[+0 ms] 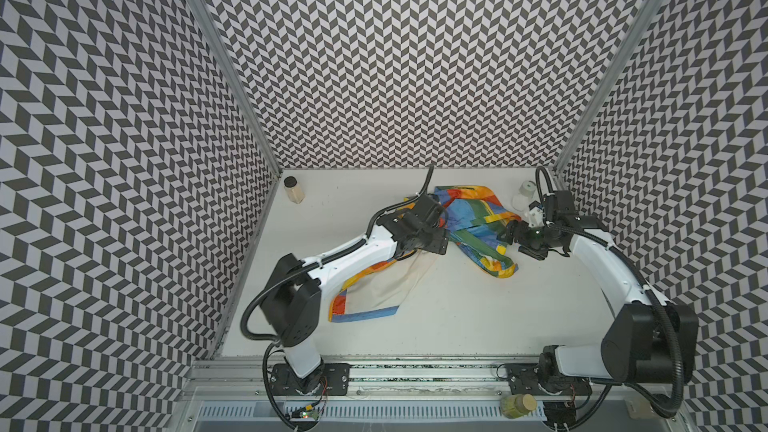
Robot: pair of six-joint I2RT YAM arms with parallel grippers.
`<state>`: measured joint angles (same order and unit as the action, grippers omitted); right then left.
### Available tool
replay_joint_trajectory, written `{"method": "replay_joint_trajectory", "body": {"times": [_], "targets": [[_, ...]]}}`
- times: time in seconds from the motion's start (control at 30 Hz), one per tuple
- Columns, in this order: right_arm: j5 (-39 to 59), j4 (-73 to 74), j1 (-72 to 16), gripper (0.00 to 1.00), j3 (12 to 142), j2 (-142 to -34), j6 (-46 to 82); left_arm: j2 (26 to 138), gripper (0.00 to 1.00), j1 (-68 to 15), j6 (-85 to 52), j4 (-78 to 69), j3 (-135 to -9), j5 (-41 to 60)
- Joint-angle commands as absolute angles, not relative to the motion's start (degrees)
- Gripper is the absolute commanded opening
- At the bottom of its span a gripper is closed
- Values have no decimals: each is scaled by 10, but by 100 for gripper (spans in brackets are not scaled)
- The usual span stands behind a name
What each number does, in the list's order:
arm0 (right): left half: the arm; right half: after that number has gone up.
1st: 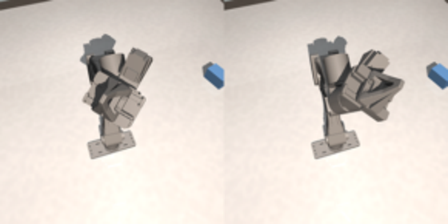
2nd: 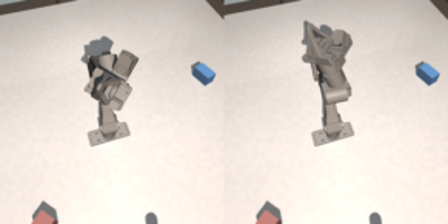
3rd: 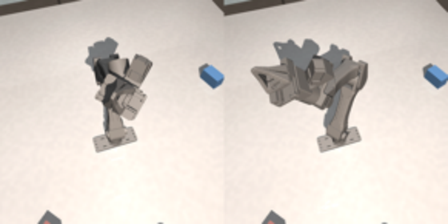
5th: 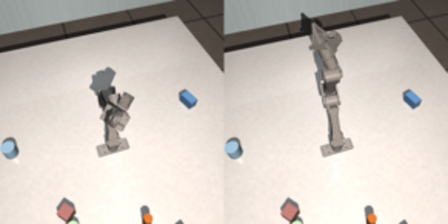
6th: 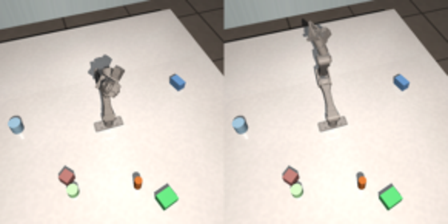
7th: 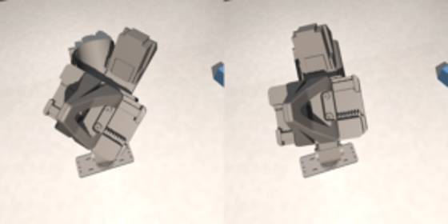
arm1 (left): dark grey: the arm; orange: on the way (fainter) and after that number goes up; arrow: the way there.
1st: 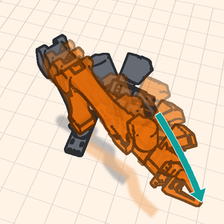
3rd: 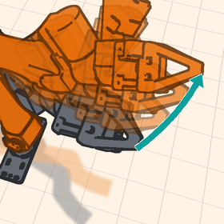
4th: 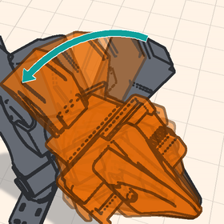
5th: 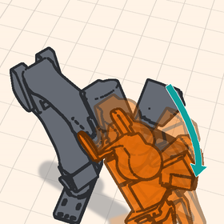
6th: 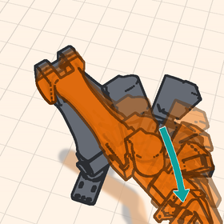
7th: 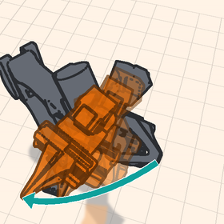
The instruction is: Zip up the jacket
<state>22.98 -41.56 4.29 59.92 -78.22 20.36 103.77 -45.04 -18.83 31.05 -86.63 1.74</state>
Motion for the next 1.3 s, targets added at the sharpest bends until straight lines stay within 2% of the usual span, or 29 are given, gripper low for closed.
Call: {"method": "replay_joint_trajectory", "body": {"times": [0.0, 0.3, 0.43, 0.47, 0.5, 0.6, 0.67, 0.73, 0.9, 1.27], "targets": [[268, -378, 46, 81, 568, -774, 187, 1129, 82, -454, -81, 369, -965, 20], [285, -289, 47, 76, 545, -856, 207, 1332, 83, -457, -21, 462, -1196, -54], [314, -243, 46, 66, 567, -910, 223, 1388, 81, -457, -3, 489, -1275, -66], [320, -238, 45, 63, 573, -922, 226, 1399, 77, -457, -2, 494, -1291, -72], [327, -234, 45, 57, 584, -937, 228, 1413, 68, -456, -2, 505, -1315, -76], [341, -228, 45, 36, 609, -964, 235, 1433, 28, -450, -12, 535, -1370, -85], [347, -230, 45, 23, 624, -967, 237, 1421, 9, -448, -18, 534, -1375, -95], [354, -234, 45, 13, 637, -956, 239, 1397, 0, -445, -21, 524, -1367, -101], [363, -268, 42, 0, 668, -901, 232, 1309, 0, -427, -34, 478, -1311, -107], [380, -314, 39, 0, 761, -755, 248, 1157, 0, -376, -83, 439, -1273, -135]]}}
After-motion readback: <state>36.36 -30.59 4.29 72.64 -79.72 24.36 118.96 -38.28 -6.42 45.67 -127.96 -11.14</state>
